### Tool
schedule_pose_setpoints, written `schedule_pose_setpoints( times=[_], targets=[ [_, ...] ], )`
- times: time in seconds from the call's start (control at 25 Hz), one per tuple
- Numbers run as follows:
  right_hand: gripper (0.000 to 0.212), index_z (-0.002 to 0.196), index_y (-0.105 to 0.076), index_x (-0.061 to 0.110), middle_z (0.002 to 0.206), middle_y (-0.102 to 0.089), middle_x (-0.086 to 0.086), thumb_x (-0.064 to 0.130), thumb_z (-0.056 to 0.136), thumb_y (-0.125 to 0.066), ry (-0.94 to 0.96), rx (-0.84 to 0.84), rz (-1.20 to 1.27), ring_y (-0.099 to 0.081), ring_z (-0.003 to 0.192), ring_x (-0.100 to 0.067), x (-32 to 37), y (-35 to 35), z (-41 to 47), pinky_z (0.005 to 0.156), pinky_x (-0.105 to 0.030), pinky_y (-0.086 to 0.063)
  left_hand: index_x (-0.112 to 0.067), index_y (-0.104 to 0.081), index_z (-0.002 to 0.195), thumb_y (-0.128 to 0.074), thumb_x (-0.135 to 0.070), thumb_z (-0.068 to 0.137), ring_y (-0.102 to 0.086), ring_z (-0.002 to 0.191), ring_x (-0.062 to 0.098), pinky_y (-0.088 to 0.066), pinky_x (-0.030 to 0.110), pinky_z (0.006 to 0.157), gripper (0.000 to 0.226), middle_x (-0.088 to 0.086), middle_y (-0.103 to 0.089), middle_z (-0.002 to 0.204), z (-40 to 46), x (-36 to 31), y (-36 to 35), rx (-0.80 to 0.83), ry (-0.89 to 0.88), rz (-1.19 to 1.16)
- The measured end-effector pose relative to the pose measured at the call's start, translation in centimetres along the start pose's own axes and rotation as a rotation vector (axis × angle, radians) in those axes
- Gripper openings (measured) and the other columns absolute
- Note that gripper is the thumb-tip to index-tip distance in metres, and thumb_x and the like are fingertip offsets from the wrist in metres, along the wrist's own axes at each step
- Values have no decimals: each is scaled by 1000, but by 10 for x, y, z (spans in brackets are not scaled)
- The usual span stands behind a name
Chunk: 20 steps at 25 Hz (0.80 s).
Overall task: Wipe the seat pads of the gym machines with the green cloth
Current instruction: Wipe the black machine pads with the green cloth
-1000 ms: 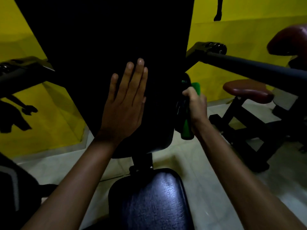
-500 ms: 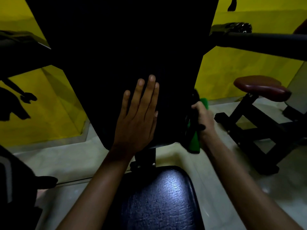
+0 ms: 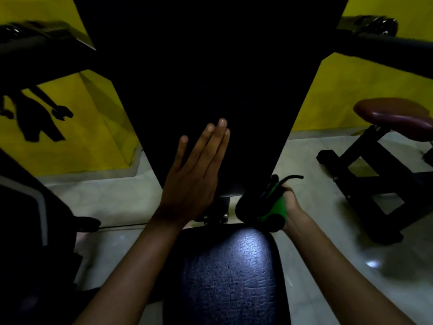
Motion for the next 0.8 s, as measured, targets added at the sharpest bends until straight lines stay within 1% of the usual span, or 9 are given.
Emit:
schedule_pose_setpoints(
  times=[0.08, 0.12, 0.16, 0.2, 0.28, 0.4, 0.48, 0.64, 0.8],
  targets=[
    [19, 45, -63, 12, 49, -60, 0, 22, 33, -74, -21, 27, 52, -59, 42, -13, 0, 2, -3, 40, -16, -46, -5, -11, 150, -51, -14, 87, -9, 145, 22, -4, 44, 117, 76, 10, -10, 157, 2, 2, 11, 61, 4, 8],
    [29, 57, -66, 13, 61, -64, -3, 26, 34, -79, 24, -2, 39, -62, 52, -16, 7, 1, -8, 48, -19, -49, -5, -11, 150, -53, -14, 85, -8, 146, 22, -4, 43, 118, 79, 10, -8, 158, 7, 4, 20, 83, 14, 0],
    [35, 70, -65, 14, 76, -65, -5, 32, 44, -81, 97, -126, 41, -62, 65, -19, 18, 0, -16, 57, -23, -50, -6, -10, 150, -54, -14, 83, -7, 147, 22, -4, 43, 118, 81, 10, -6, 158, 16, 7, 32, 92, 30, -15],
    [27, 77, -62, 16, 84, -62, -7, 33, 62, -75, 205, -219, 26, -60, 74, -19, 35, -3, -27, 62, -26, -47, -7, -9, 150, -55, -13, 83, -5, 147, 22, -4, 42, 118, 82, 9, -4, 158, 29, 12, 45, 94, 45, -33],
    [12, 73, -55, 16, 73, -57, -1, 19, 84, -60, 452, -297, -94, -56, 65, -9, 80, -30, -62, 56, -21, -43, -8, -8, 151, -55, -14, 82, -3, 147, 22, -5, 42, 119, 83, 6, -2, 158, 64, 22, 74, 87, 51, -50],
    [16, 71, -51, 15, 56, -51, 9, 12, 85, -56, 764, -178, -256, -48, 47, 2, 152, -92, -127, 46, -13, -38, -10, -11, 151, -48, -18, 85, -3, 147, 24, -5, 42, 119, 76, 6, -4, 159, 121, 37, 118, 62, 15, -34],
    [12, 80, -54, 12, 68, -52, 1, 24, 77, -55, 929, -93, -317, -52, 59, -3, 194, -129, -166, 55, -17, -41, -10, -15, 151, -44, -22, 87, -7, 147, 27, -9, 44, 119, 72, 7, -8, 159, 160, 44, 153, 44, -13, -7],
    [47, 105, -58, 13, 96, -59, -16, 45, 71, -52, 1083, -40, -439, -58, 89, -31, 259, -178, -225, 75, -45, -47, -11, -25, 149, -35, -32, 92, -13, 146, 28, -20, 46, 114, 62, 7, -18, 158, 226, 67, 221, 62, -42, 37],
    [60, 118, -58, 13, 116, -51, -19, 49, 71, -47, 1241, -109, -562, -52, 101, -23, 299, -215, -280, 82, -35, -42, -13, -21, 151, -36, -42, 93, -8, 146, 31, -15, 46, 117, 66, 6, -14, 159, 259, 93, 264, 169, -119, 109]
  ],
)
Point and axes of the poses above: each hand's wrist, its own z-axis towards the middle knuckle, its own y-axis out of the back of the hand, x = y × z, the point moved 3 cm from there along z, towards the middle knuckle
